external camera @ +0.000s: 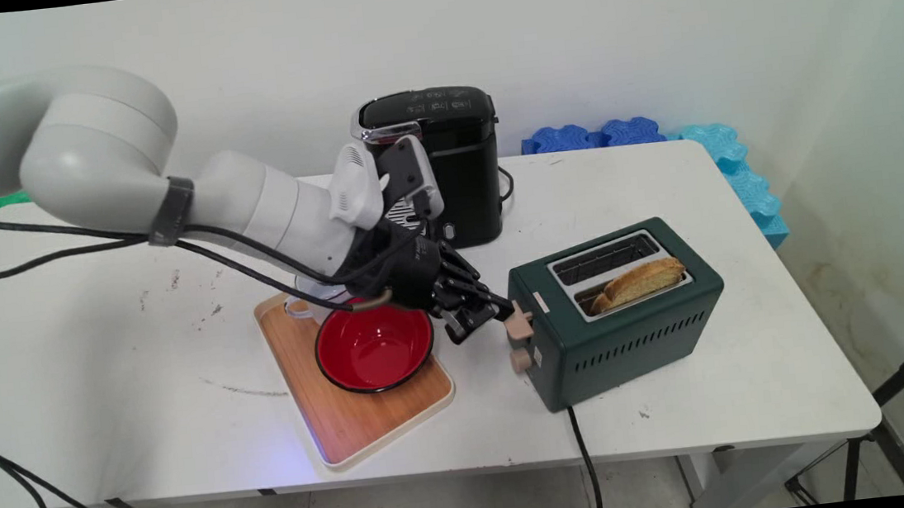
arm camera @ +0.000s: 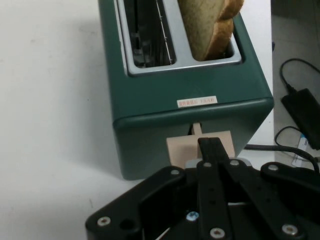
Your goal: Press the toaster switch
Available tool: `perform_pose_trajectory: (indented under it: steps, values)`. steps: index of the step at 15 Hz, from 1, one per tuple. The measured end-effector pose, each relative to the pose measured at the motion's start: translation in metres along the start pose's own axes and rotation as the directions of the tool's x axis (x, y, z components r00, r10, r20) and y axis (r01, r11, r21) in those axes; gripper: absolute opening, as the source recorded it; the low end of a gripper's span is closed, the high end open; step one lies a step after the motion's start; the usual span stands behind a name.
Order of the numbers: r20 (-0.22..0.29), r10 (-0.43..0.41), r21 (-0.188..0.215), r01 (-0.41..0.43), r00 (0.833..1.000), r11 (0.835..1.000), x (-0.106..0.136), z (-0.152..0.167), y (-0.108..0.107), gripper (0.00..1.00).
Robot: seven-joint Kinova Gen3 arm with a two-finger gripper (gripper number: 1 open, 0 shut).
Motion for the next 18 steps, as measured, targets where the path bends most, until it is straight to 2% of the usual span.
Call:
perform_pose_trajectory:
  steps: [18]
  values:
    - [0.018, 0.0, 0.003, 0.0, 1.0, 1.0, -0.01, 0.031, -0.001, 0.0]
